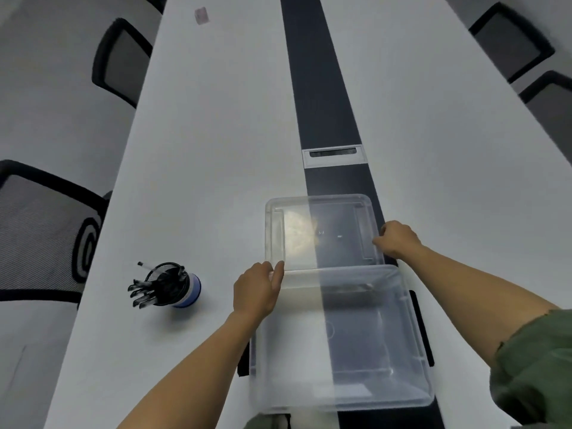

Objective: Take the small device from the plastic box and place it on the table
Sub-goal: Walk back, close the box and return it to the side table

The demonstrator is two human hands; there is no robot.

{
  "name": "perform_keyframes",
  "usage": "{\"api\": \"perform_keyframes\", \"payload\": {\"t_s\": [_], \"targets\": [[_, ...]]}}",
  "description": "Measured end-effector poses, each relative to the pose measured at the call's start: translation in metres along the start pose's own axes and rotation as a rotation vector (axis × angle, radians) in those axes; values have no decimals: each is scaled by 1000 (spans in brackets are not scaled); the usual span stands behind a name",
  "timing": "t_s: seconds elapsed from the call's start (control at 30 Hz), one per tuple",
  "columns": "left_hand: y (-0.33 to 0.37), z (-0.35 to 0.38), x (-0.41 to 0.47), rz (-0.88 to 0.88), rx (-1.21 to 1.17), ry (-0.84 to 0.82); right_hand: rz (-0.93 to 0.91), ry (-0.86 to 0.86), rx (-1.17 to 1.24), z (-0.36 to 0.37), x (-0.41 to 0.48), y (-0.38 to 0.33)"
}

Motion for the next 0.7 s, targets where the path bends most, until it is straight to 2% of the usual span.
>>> {"api": "perform_keyframes", "payload": {"t_s": [0.1, 0.23, 0.43, 0.7], "targets": [[-4, 4, 2, -25, -10, 19, 48, -68, -3, 17, 19, -3], [-6, 5, 6, -48, -16, 39, 118, -39, -59, 30, 37, -1], [-9, 7, 9, -53, -19, 53, 72, -14, -72, 28, 50, 2], [-8, 6, 8, -58, -21, 60, 61, 53, 88, 14, 43, -4]]}}
Point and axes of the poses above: each hand's wrist, its own x-axis towards the middle knuckle, its own z-axis out of the palm, y = z × x, the point moved 5 cm from there along x, towards the middle knuckle, and after that the axes turned 6 degrees about -y, right-handed, at the moved point
